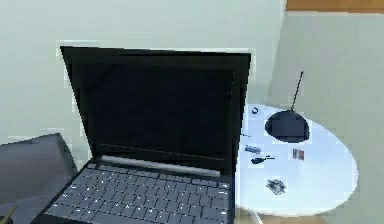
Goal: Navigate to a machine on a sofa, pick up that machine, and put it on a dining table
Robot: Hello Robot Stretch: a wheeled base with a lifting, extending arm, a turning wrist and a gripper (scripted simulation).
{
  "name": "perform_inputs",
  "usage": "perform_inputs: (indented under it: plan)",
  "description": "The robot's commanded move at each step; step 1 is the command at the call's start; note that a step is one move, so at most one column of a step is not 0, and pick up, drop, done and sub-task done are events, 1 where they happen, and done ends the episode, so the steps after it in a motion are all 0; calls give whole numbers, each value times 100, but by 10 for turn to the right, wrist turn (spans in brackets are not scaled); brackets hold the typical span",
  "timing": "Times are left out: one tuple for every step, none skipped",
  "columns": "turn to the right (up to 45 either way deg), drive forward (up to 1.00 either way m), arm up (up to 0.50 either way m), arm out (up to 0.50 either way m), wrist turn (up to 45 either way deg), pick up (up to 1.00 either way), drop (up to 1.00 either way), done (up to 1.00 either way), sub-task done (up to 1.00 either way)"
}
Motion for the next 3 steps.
perform_inputs:
  plan:
    - [0,25,0,0,0,0,0,0,0]
    - [-450,0,0,0,0,0,0,0,0]
    - [-330,0,0,0,0,0,0,0,0]
